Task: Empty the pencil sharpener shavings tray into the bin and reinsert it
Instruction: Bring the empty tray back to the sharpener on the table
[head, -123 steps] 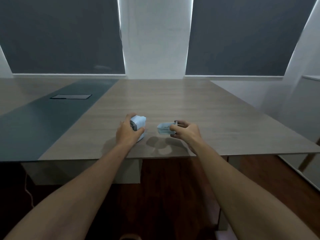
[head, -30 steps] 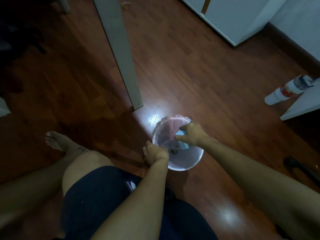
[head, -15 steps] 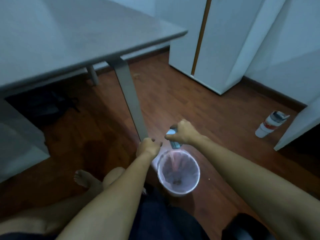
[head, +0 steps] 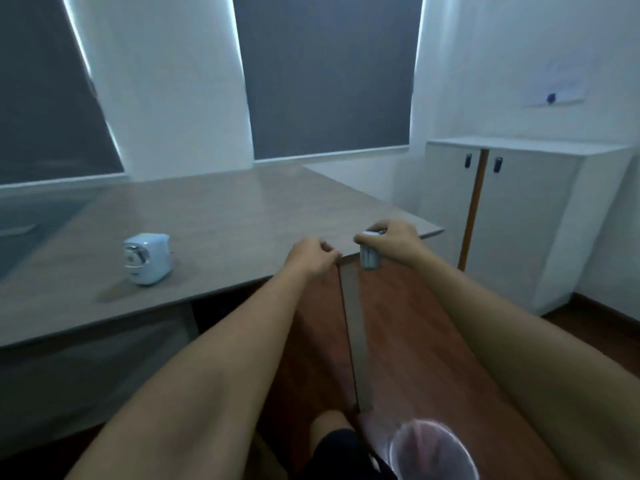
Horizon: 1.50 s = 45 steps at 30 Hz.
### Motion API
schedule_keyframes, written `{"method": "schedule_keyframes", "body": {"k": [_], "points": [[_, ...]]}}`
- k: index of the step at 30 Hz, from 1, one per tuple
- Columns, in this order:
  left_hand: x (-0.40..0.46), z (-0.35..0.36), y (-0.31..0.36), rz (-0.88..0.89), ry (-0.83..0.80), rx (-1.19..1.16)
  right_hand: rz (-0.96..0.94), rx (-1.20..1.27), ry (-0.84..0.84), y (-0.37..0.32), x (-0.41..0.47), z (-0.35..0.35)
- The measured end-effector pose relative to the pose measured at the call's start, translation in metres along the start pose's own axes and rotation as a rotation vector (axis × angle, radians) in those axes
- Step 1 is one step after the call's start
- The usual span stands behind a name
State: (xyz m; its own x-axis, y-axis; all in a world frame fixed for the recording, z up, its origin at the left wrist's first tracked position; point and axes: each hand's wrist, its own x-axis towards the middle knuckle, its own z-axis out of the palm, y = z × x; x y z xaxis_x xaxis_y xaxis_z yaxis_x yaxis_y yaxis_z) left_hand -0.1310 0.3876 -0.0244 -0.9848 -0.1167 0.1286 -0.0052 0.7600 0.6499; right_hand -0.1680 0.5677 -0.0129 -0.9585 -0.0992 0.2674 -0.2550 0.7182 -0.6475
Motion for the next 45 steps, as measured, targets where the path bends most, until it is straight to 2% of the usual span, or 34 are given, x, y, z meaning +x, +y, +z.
{"method": "schedule_keyframes", "body": {"k": [4,9,13,16,24,29,35,39,45], "points": [[-0.008,-0.074,-0.018,-0.027,0.166,0.007,-0.031,0.169,-0.015,-0.066,0.012,0.014],[-0.023,-0.151,-0.072,-0.103,0.373,0.100,-0.075,0.348,-0.073,-0.137,0.021,0.058],[-0.031,-0.185,-0.127,-0.198,0.555,0.172,-0.040,0.512,-0.158,-0.177,0.029,0.104],[-0.034,-0.194,-0.164,-0.270,0.642,0.129,0.007,0.634,-0.206,-0.194,0.034,0.141],[-0.015,-0.178,-0.224,-0.318,0.586,-0.027,0.093,0.767,-0.278,-0.199,0.048,0.213],[-0.004,-0.173,-0.237,-0.289,0.656,-0.097,0.205,0.905,-0.299,-0.196,0.058,0.226],[0.000,-0.191,-0.239,-0.408,0.700,-0.485,0.291,1.085,-0.421,-0.213,0.054,0.221],[-0.007,-0.202,-0.240,-0.405,0.722,-0.655,0.286,1.028,-0.486,-0.229,0.051,0.220],[-0.016,-0.216,-0.228,-0.305,0.720,-0.728,0.229,0.930,-0.532,-0.249,0.042,0.227]]}}
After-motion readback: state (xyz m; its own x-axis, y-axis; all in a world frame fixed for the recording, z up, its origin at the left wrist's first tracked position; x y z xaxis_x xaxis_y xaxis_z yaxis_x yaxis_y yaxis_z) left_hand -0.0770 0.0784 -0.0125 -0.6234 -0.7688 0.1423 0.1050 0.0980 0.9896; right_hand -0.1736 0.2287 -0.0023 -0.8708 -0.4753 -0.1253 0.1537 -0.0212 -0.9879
